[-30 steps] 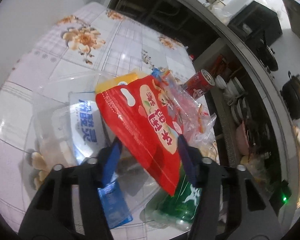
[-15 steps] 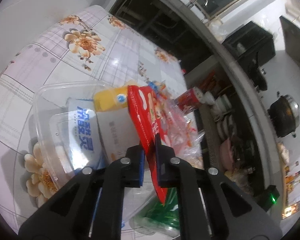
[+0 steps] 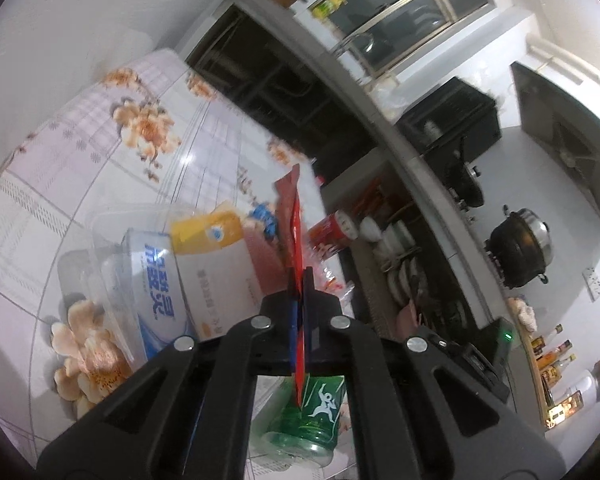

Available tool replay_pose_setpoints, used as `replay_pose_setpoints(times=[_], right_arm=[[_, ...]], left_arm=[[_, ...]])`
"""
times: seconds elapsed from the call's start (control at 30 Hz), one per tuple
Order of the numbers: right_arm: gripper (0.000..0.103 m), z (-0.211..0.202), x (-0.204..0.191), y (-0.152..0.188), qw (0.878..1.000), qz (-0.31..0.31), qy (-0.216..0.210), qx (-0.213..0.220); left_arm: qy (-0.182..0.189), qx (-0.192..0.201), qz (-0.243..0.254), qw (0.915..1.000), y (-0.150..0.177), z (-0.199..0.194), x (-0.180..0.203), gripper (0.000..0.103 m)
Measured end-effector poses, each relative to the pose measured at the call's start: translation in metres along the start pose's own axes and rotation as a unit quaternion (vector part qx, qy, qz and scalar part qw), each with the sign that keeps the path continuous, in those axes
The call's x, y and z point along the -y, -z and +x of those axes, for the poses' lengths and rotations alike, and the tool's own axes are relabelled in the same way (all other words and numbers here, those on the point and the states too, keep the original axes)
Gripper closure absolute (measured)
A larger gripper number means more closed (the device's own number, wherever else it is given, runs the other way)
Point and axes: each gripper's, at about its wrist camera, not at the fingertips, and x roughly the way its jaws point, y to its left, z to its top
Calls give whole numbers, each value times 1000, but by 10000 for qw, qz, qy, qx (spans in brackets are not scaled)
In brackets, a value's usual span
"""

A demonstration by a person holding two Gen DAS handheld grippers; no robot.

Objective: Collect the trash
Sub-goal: 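Reach the left tool to the red snack bag and close on it, then carry the red snack bag with the left tool over the blue wastebasket and release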

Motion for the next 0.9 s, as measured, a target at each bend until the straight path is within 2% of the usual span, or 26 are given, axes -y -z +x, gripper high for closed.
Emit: replay_pose_setpoints(times=[0.17,0.33,0.4,0.47,0.63,0.9], right_arm=[[38,20,-3,-17,9996,138,-62,-248],[40,45,-22,-38,9989,-154,4,-447],[40,53,-18,-46,9987,-56,115,-484],[40,65,-6,-56,9982,227,64,-548],[49,100,21,-71,9930,875,17,-790],[56,139,30,-77,9877,1032,320,-1133]], left_arm=[[221,391,197,9988,-6,-24,3,103],[269,745,269,9965,-12,-44,0,103],[275,822,241,9959,-14,-49,-4,103],[310,848,187,9957,-14,-51,-8,103],[368,762,114,9963,-12,-46,-14,103],[443,695,91,9966,-11,-41,-19,103]])
